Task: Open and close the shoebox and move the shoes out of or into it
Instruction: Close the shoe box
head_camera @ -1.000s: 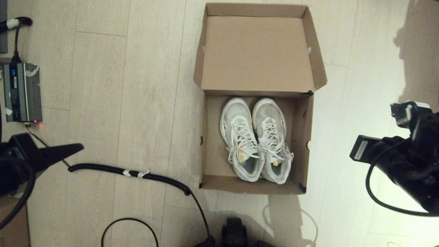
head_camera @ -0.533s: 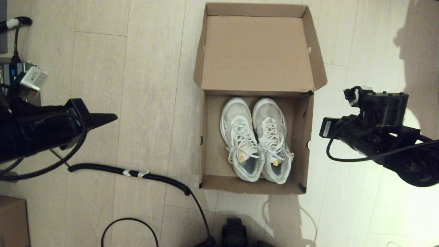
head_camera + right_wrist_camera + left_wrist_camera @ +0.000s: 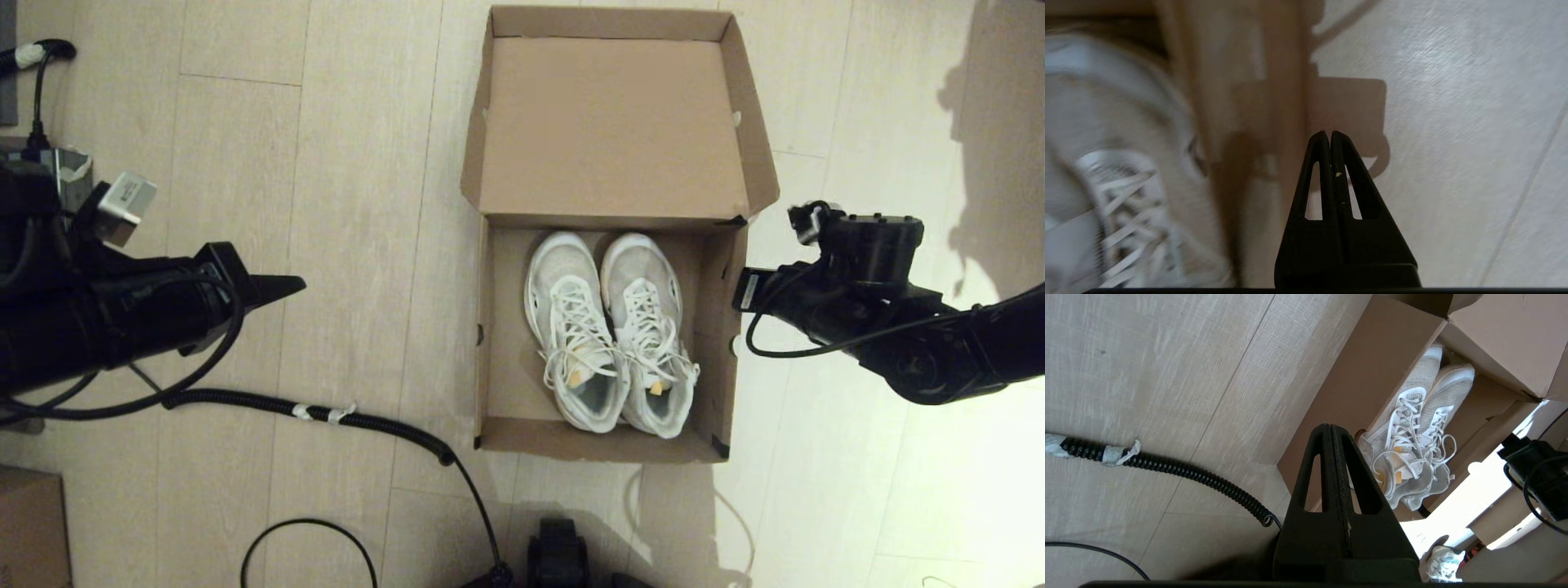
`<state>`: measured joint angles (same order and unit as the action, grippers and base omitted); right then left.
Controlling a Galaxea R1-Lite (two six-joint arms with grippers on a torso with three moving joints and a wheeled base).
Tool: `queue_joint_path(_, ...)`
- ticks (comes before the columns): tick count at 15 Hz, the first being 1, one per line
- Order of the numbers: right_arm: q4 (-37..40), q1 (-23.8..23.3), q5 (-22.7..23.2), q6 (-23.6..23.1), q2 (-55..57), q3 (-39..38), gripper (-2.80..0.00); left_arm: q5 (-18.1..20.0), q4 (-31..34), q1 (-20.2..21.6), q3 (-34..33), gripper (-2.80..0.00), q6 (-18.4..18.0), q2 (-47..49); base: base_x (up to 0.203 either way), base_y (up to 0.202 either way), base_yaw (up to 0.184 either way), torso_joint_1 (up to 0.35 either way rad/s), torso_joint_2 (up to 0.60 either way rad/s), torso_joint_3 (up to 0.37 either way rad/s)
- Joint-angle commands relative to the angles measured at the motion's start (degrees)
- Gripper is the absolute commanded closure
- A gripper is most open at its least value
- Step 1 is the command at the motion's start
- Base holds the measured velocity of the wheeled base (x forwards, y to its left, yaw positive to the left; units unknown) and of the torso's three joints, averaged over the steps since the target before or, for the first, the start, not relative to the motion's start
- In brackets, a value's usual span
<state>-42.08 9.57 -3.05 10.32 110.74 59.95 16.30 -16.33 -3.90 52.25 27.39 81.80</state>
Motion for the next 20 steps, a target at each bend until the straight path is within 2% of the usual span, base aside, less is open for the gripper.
queue_joint_path(1,-0.3,0.9,0.6,1.2,-1.6,-2.0,0.0,0.0,0.0,-0.5,-0.1,0.0,0.2,0.5,0.0,0.0,0.0,0.0,0.0,0.0)
queue_joint_path(7,-0.3,4.2,1.4,2.5,-8.4,-13.1,0.0,0.0,-0.2,-0.8,1.0,0.0,0.3,3.0,0.0,0.0,0.0,0.0,0.0,0.0)
queue_joint_path(9,-0.4,7.0,1.3,4.5,-9.4,-16.0,0.0,0.0,-0.3,-0.8,1.1,0.0,0.3,3.3,0.0,0.0,0.0,0.0,0.0,0.0)
queue_joint_path(11,-0.4,7.6,1.2,5.4,-10.5,-18.1,0.0,0.0,-0.3,-0.8,1.1,0.0,0.3,3.4,0.0,0.0,0.0,0.0,0.0,0.0)
queue_joint_path(13,-0.4,6.0,1.0,5.2,-10.6,-17.8,0.0,0.0,-0.3,-0.8,1.4,0.0,0.3,3.8,0.0,0.0,0.0,0.0,0.0,0.0)
queue_joint_path(16,0.2,-2.7,2.2,4.4,-10.0,-10.6,0.0,0.2,-1.2,-0.8,5.9,0.0,0.6,8.3,0.0,0.0,0.0,0.0,0.0,0.0)
queue_joint_path(17,1.8,-5.1,4.4,4.3,-9.6,-6.7,0.0,0.3,-2.6,-0.8,8.1,0.0,0.9,11.0,0.0,0.0,0.0,0.0,0.0,0.0)
queue_joint_path(18,5.7,-7.3,8.7,4.4,-9.3,-2.6,0.0,0.7,-4.5,-0.8,10.8,0.0,1.9,14.0,0.0,0.0,0.0,0.0,0.0,0.0)
queue_joint_path(20,14.9,-10.0,21.2,4.5,-8.1,5.3,0.0,3.4,-7.5,-1.1,17.8,0.0,4.4,20.1,0.0,0.0,0.0,0.0,0.0,0.0)
